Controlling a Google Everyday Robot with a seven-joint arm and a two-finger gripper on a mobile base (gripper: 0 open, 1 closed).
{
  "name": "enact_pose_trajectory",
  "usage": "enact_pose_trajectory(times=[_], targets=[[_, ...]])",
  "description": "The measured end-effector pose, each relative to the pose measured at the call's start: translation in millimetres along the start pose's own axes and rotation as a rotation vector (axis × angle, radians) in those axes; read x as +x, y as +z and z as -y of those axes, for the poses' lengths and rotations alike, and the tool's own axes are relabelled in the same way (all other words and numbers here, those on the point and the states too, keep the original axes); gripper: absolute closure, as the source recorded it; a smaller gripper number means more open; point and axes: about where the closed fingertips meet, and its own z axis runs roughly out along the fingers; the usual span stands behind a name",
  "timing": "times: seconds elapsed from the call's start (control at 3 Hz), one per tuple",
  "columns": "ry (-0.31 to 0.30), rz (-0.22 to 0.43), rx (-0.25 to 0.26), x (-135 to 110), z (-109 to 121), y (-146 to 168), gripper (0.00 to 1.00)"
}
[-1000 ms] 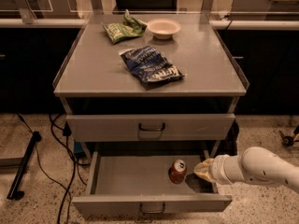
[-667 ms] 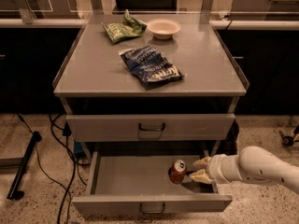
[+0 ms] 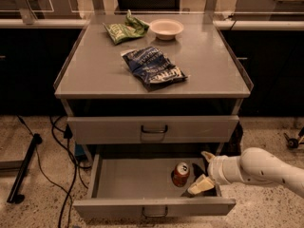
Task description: Pick coke can from middle drawer and place on counter
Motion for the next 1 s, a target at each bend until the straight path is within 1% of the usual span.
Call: enact_pose_trajectory(times=[0.33, 0.67, 1.0], targets=[[0.008, 0.014, 0.001, -3.4, 5.9, 9.8, 0.18], [0.023, 0.026, -0.009, -4.9, 10.9, 26.4, 0.26], [0.039, 0.031, -0.025, -2.8, 10.9, 43.1, 0.26]])
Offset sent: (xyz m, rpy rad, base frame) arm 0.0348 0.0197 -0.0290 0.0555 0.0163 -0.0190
